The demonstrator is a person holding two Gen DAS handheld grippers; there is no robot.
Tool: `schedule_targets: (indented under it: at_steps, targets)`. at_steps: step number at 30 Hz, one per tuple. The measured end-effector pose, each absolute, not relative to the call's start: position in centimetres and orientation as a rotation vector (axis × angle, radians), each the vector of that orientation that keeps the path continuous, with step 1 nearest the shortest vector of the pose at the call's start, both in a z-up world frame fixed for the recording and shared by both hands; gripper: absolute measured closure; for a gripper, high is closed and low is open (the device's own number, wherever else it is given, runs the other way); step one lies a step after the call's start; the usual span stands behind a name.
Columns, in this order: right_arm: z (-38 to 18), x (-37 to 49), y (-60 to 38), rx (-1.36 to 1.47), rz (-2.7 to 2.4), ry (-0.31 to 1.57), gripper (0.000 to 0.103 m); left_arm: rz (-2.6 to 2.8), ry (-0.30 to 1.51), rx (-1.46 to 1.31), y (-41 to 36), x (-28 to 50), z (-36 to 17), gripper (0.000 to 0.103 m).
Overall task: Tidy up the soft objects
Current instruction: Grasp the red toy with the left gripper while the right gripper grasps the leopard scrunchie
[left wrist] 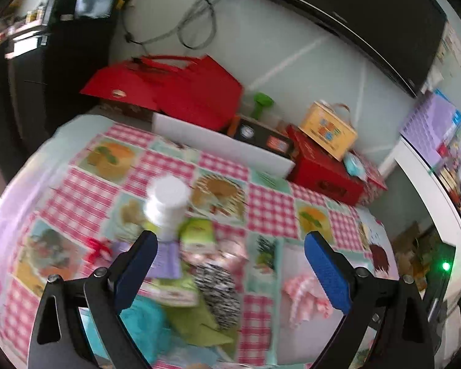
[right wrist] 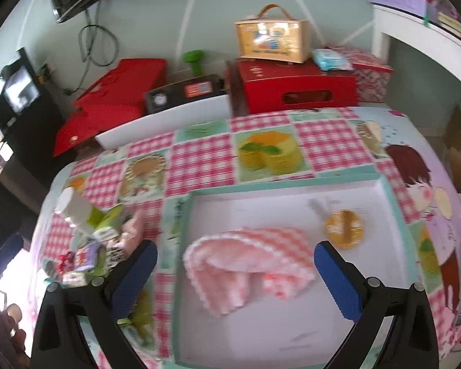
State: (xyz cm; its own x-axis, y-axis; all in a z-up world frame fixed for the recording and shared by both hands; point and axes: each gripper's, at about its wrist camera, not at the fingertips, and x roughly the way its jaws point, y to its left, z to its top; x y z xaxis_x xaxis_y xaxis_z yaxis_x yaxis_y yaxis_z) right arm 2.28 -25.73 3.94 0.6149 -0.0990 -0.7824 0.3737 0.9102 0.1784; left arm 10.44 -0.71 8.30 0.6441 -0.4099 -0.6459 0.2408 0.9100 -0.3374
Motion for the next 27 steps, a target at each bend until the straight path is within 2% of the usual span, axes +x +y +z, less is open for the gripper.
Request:
schedule_targets:
  at_steps: [18,27]
  targets:
    - [3.3,4.1,-18.5,0.322,0.016,0.902,0.0,-0.179,0.77,-0.342,12.2,11.1,8.9,0.006]
    - [0.8,6.1,-16.0,0.331,0.136,0.967,0.015,-0.141,0.855,-0.326,14.0,13.3,4.9,0.006]
